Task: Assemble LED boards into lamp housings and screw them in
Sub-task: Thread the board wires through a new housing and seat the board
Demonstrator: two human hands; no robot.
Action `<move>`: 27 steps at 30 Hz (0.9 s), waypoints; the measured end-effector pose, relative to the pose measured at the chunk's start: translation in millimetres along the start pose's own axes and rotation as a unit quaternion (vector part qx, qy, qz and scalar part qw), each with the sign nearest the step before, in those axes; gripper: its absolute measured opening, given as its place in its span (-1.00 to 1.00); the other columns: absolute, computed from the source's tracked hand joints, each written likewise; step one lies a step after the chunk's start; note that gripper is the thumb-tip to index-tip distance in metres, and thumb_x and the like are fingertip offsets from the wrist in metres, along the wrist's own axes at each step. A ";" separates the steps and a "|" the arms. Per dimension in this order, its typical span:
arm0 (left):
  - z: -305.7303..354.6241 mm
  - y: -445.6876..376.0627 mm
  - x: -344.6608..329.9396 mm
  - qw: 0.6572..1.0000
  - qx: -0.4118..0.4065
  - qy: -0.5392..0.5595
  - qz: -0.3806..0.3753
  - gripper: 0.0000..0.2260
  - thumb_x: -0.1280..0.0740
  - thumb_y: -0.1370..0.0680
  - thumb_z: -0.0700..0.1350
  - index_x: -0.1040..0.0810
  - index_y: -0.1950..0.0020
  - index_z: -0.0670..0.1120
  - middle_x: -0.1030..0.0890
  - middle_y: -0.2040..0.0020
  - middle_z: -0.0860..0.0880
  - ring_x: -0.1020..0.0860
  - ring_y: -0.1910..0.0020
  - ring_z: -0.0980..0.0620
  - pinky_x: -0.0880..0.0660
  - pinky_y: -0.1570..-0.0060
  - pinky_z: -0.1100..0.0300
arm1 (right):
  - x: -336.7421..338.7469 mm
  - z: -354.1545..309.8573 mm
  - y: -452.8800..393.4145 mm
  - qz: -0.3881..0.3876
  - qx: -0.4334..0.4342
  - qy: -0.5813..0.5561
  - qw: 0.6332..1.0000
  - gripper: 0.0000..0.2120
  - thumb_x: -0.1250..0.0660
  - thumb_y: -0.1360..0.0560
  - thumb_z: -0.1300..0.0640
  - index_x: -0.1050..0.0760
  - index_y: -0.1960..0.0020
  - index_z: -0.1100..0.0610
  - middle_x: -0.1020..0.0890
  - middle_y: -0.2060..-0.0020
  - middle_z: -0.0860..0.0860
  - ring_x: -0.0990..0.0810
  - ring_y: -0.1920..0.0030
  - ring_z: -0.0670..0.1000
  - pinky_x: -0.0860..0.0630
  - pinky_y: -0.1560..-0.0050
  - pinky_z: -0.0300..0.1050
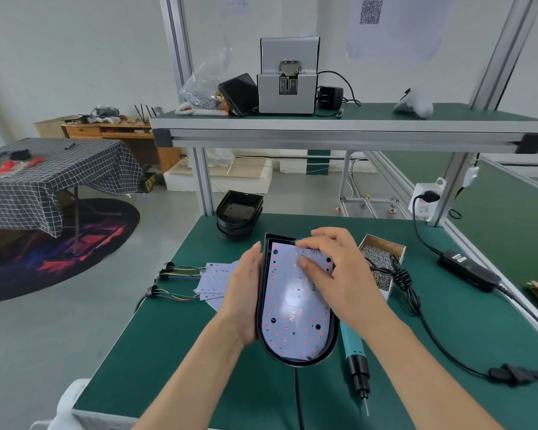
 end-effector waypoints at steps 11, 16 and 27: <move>7.9 7.5 -1.5 0.994 -0.063 -0.068 0.050 -0.71 -0.39 -0.63 0.05 -0.60 -0.28 -0.06 -0.72 -0.17 -0.16 -0.71 -0.12 -0.21 -0.66 -0.09 -0.13 | 3.4 -3.1 8.7 0.009 0.031 -0.032 0.999 -0.66 -0.43 -0.61 0.18 -0.58 -0.35 -0.06 -0.39 -0.38 -0.06 -0.36 -0.44 -0.18 -0.26 -0.32 -0.48; 4.7 12.9 -1.5 0.994 -0.059 -0.074 0.050 -0.65 -0.40 -0.62 0.08 -0.58 -0.32 -0.08 -0.71 -0.20 -0.18 -0.68 -0.18 -0.26 -0.58 -0.23 -0.27 | 10.2 3.2 12.5 0.025 0.017 -0.034 0.999 -0.55 -0.42 -0.61 0.13 -0.47 -0.46 -0.09 -0.44 -0.39 -0.13 -0.39 -0.46 -0.14 -0.28 -0.42 -0.35; -3.5 16.9 -0.1 0.993 -0.059 -0.090 0.043 -0.79 -0.47 -0.52 0.10 -0.70 -0.07 0.03 -0.71 -0.17 -0.18 -0.70 -0.13 -0.22 -0.65 -0.07 -0.11 | 15.1 0.6 23.1 0.029 0.093 0.060 0.993 -0.75 -0.35 -0.61 -0.01 -0.60 -0.24 0.05 -0.45 -0.35 -0.06 -0.45 -0.28 -0.31 -0.35 -0.21 -0.44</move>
Point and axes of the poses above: each hand's wrist, its own y-axis away from the middle knuckle, its own x-axis out of the back of the hand, z = x × y, the point moved 10 cm from there along -y, towards the middle knuckle
